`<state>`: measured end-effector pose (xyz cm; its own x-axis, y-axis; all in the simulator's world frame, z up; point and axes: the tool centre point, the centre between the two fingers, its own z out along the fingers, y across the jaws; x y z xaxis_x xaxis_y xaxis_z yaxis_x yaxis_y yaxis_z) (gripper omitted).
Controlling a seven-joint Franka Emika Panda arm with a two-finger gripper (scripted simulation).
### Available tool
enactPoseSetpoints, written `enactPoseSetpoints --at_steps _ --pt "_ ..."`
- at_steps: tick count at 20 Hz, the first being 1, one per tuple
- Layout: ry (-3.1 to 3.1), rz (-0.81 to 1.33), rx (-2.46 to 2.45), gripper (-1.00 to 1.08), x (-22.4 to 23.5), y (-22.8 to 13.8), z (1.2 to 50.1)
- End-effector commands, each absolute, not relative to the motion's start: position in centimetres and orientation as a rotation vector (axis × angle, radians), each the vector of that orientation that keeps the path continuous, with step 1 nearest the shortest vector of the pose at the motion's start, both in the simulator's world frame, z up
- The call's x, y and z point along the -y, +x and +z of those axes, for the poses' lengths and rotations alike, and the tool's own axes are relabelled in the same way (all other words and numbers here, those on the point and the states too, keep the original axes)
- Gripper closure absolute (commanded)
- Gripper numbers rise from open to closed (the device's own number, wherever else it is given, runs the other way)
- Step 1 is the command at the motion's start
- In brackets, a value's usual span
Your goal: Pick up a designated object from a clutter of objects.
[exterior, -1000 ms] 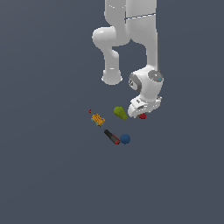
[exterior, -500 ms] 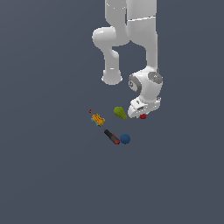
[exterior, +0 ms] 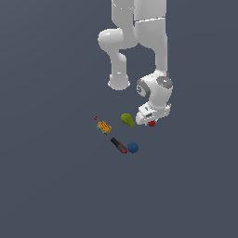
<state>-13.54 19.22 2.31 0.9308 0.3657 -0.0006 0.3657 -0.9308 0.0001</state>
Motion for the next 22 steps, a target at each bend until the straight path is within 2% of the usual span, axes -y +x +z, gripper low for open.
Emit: enactPoseSetpoints --at_steps 1,10,22 --pt "3.087 0.0 -0.584 1.08 -19.0 -13.5 2.5" --pt "3.085 0.0 -0.584 1.08 -16.2 -13.6 5.1" --pt "3.088 0.0 -0.586 1.08 -9.6 -13.7 11.4"
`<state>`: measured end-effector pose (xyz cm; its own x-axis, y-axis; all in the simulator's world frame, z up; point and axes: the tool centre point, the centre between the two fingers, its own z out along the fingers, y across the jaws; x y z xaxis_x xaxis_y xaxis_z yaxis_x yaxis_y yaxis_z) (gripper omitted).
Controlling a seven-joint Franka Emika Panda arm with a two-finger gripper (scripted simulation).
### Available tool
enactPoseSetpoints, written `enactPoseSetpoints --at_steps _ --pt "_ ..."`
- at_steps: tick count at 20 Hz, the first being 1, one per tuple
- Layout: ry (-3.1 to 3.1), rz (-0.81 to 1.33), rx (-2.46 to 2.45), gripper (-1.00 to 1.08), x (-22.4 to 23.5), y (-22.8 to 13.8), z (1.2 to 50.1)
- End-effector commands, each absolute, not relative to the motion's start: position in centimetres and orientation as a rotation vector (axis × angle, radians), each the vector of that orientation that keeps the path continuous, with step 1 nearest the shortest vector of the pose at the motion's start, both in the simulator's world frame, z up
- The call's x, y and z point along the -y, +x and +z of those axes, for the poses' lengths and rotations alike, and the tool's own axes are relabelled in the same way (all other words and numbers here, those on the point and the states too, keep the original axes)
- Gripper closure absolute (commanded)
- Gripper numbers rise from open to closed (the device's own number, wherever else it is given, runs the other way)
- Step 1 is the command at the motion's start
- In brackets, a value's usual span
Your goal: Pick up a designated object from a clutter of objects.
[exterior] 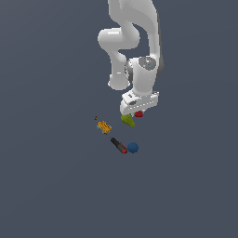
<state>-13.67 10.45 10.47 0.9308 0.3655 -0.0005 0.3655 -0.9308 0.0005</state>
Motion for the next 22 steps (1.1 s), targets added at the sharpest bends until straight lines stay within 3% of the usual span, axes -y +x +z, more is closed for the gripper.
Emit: enactPoseSetpoints --at_steps 1,22 --pt "3.088 0.0 -0.586 1.08 -8.9 -13.7 11.9" --pt "3.092 0.001 -0.585 1.08 6.9 -13.8 27.1"
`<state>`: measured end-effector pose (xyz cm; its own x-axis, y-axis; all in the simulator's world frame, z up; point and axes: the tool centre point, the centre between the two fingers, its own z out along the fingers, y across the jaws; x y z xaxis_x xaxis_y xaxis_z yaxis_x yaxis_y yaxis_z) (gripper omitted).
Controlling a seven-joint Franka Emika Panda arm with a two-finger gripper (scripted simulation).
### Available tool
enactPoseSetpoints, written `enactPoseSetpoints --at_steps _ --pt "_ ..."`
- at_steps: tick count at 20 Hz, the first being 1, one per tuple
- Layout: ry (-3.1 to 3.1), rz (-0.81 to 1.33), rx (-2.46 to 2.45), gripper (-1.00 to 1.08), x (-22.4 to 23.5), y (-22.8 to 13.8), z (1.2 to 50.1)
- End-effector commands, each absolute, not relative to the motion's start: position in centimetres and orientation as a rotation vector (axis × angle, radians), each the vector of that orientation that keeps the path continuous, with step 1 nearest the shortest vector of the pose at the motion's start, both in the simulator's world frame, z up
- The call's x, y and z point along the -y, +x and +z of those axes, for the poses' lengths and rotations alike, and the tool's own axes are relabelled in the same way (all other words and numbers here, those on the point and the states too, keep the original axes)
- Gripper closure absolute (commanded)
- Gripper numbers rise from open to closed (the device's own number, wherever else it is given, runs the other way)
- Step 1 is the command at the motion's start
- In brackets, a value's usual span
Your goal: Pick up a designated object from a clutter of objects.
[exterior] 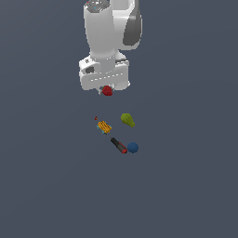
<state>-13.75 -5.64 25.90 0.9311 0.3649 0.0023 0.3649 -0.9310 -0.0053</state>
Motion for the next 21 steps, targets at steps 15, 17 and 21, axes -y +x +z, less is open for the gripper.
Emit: enactPoseSetpoints --at_steps 15,17,21 --pt "-3.087 0.001 0.583 1.08 15.2 -13.2 34.9" --pt "-3.087 0.001 0.583 1.08 15.5 -13.1 35.2" --pt "-3.087 0.0 0.584 1.08 15.7 -13.0 35.4"
